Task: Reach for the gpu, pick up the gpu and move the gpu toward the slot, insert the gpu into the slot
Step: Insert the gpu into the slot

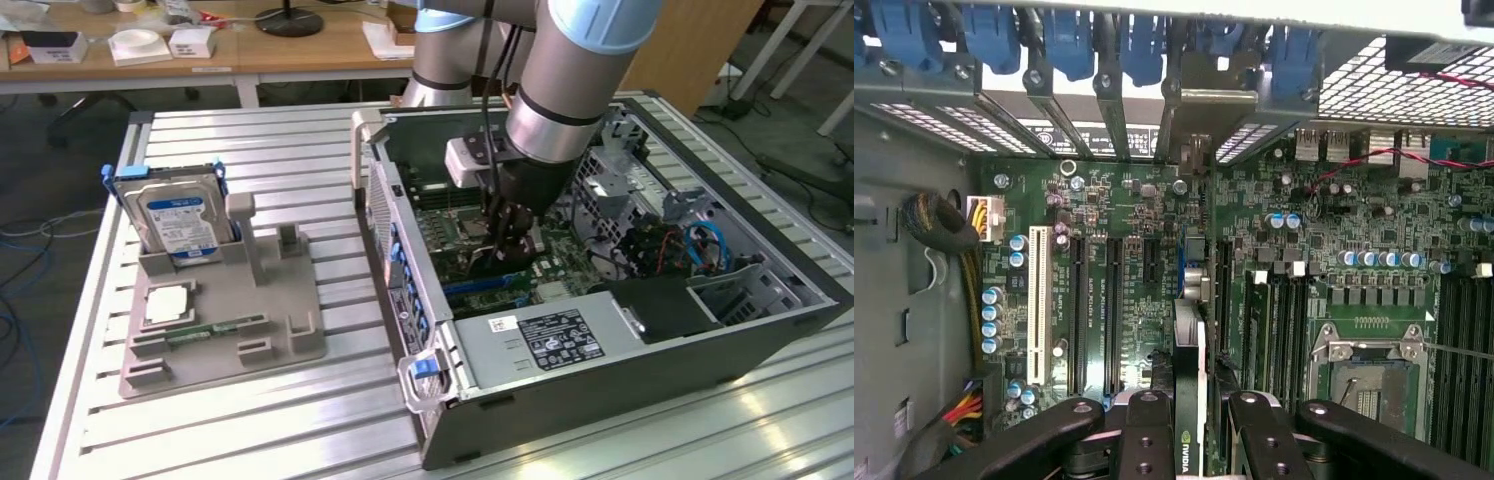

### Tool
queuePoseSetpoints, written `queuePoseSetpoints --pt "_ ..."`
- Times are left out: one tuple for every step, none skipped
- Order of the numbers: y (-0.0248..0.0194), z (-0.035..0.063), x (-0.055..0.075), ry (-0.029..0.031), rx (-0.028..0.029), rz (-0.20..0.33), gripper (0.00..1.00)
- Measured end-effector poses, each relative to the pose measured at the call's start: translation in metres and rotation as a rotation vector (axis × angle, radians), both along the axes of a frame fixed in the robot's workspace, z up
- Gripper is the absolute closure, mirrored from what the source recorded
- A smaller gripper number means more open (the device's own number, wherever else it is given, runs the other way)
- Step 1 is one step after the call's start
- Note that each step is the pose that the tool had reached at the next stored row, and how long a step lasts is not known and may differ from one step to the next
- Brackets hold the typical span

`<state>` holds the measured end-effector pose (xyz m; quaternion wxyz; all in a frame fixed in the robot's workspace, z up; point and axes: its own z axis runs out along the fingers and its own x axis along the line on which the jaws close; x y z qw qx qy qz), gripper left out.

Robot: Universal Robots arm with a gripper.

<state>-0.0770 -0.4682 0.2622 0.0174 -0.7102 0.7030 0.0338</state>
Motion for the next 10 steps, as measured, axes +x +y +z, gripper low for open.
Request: queuePoseSetpoints --pt "0.0 0.0 0.0 0.0 0.0 0.0 0.74" --pt "0.0 0.0 0.0 -0.0001 0.0001 0.0 0.74" --pt "0.0 -0.0001 -0.0004 -0.0001 0.0002 0.0 0.74" --pt "0.0 -0.0002 -0.0016 -0.001 0.0002 0.0 0.74" --pt "0.0 -0.0002 -0.0024 -0.0023 0.0003 0.0 0.74" --pt "0.0001 -0.0001 -0.0027 -0.0026 0.0002 0.0 0.74" --pt "0.0 -0.0001 -0.0027 -0.0026 0.0002 0.0 0.74" --pt "0.0 0.0 -0.0028 -0.0026 0.0 0.0 0.74" --pt "0.0 0.0 -0.0029 -0.0026 0.0001 0.0 0.74" --pt "0.0 -0.0001 -0.003 -0.0027 0.0001 0.0 0.74"
